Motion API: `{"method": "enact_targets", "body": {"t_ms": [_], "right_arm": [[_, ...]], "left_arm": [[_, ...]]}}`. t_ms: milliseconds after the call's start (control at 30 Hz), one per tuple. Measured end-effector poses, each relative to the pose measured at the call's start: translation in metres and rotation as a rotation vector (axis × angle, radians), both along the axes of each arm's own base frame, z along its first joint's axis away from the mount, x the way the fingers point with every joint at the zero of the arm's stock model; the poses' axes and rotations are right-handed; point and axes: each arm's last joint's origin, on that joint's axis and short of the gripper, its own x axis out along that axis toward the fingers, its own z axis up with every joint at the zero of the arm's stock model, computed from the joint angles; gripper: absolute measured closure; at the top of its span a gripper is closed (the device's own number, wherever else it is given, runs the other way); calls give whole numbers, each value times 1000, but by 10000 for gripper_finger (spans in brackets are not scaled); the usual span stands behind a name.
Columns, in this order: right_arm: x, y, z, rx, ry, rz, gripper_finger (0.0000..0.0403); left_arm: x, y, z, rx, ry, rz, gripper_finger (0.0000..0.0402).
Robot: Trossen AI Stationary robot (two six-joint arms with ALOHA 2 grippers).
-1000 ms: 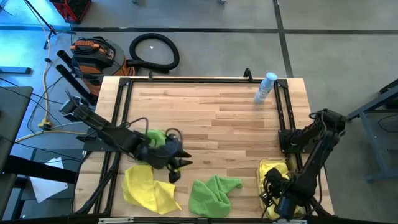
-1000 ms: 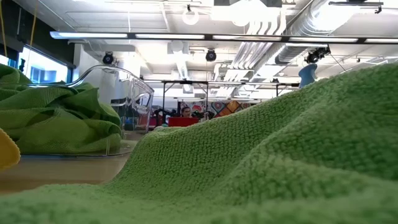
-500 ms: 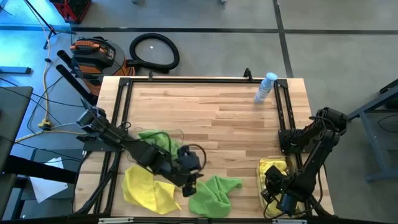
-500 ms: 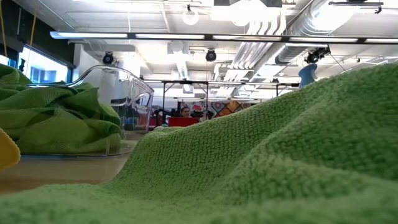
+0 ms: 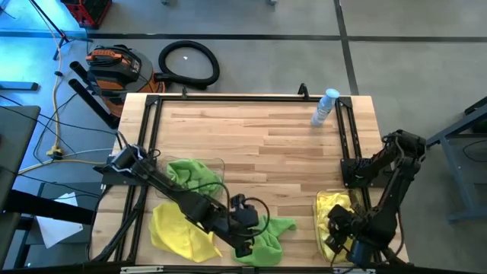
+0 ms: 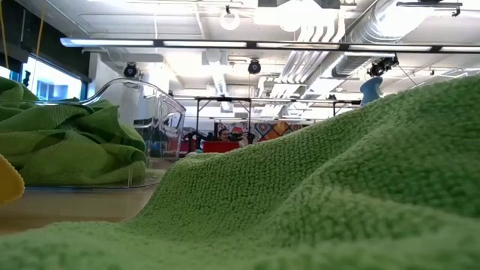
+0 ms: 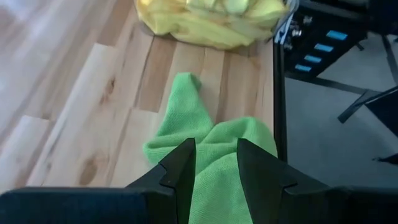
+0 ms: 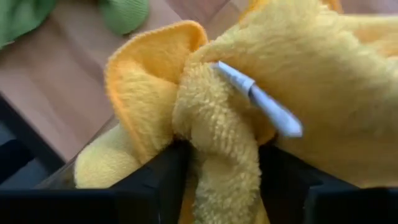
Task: Sort microfiber towel by color & place in baskets
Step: Put the yellow towel into the right transparent bin, then put the green towel into the left transparent bin
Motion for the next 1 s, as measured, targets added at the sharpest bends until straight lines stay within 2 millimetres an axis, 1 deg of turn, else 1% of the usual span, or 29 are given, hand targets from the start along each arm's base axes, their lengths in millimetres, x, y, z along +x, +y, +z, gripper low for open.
{"method": "enact_targets", "body": {"t_ms": [233, 400, 500, 567, 633, 700, 767, 867, 1000], "right_arm": [[-8, 9, 45, -6, 2, 41, 221], [-16, 11, 63, -11, 4, 50, 221], [-21, 13, 66, -6, 1, 50, 221], [-23, 14, 66, 2, -2, 33, 221], [-27, 15, 65, 9, -4, 19, 221], [-29, 16, 65, 13, -7, 8, 221], [-32, 17, 66, 17, -9, -1, 221], [-34, 17, 66, 20, -11, -17, 221], [-35, 17, 66, 21, -11, -15, 221]], "left_arm": [[15, -10, -28, -18, 7, -18, 296], [25, -11, -44, -13, 12, -6, 296], [31, -9, -51, -28, 20, -11, 294], [31, -8, -58, -21, 59, -32, 290], [35, -7, -64, -45, 73, -57, 281], [34, -6, -70, -42, 114, -71, 269], [37, -8, -76, -57, 120, -93, 255], [38, -10, -82, -9, 126, -157, 239], [38, -18, -93, 97, 120, -250, 232]]}}
